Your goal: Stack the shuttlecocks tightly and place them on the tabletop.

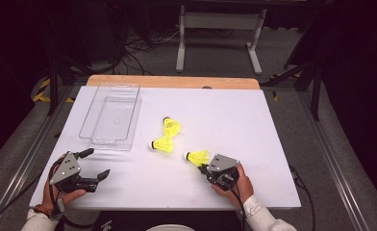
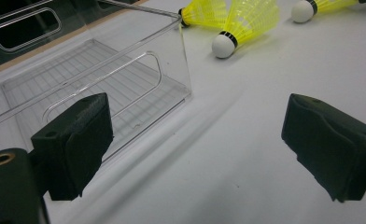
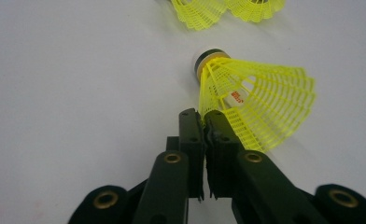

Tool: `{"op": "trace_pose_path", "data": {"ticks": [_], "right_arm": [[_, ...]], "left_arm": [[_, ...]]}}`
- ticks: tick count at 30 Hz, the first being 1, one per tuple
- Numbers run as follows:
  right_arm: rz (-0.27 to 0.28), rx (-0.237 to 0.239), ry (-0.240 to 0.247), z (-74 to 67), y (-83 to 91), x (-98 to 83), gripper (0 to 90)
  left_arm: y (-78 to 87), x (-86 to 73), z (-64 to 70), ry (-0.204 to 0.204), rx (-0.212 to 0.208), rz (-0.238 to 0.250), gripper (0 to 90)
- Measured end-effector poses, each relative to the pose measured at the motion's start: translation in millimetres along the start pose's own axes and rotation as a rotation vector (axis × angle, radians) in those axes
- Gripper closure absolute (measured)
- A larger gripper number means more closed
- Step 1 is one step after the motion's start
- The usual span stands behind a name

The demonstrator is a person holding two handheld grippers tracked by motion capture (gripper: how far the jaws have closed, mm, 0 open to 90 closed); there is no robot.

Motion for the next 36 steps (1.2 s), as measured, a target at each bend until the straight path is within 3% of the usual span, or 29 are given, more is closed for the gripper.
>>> {"op": "trace_pose_path", "data": {"ticks": [9, 26, 36], "right_arm": [[0.013, -0.004, 0.016, 1.7, -0.2, 1.1, 90.0], [0.030, 0.008, 0.067, -2.2, -0.5, 2.1, 90.0], [0.044, -0.002, 0.061, 1.4, 2.3, 2.6, 90.0]], "left_arm": [[-1.5, -0.5, -2.9, 0.018, -0.009, 0.008, 7.5], [-2.3, -0.1, -1.0, 0.009, -0.019, 0.013, 6.6], [-3.6, -0.3, -1.7, 0.007, -0.021, 0.010, 6.7]]}}
Point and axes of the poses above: each handheld gripper's, and its own axes: y roughly backward along the jaws, x roughly out of its top, z roughly to its right, the point moved 2 cm from there along -y, roughly forward along the jaws, and after that the axes turned 2 degrees about z, right-handed, at the moved point
